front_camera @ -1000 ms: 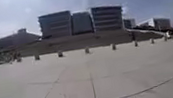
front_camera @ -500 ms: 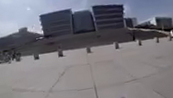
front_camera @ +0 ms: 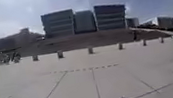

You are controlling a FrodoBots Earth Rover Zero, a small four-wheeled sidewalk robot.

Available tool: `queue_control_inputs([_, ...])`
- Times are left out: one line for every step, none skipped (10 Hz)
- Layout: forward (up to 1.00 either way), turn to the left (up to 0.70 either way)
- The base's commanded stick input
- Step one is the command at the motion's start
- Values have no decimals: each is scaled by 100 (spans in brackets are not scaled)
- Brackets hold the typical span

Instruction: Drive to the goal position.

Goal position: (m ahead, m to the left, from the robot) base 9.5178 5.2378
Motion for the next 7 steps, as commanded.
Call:
queue_control_inputs([85, 0])
queue_control_inputs([85, 0])
queue_control_inputs([85, 0])
queue_control_inputs([85, 0])
queue_control_inputs([85, 0])
queue_control_inputs([85, 0])
queue_control_inputs([85, 0])
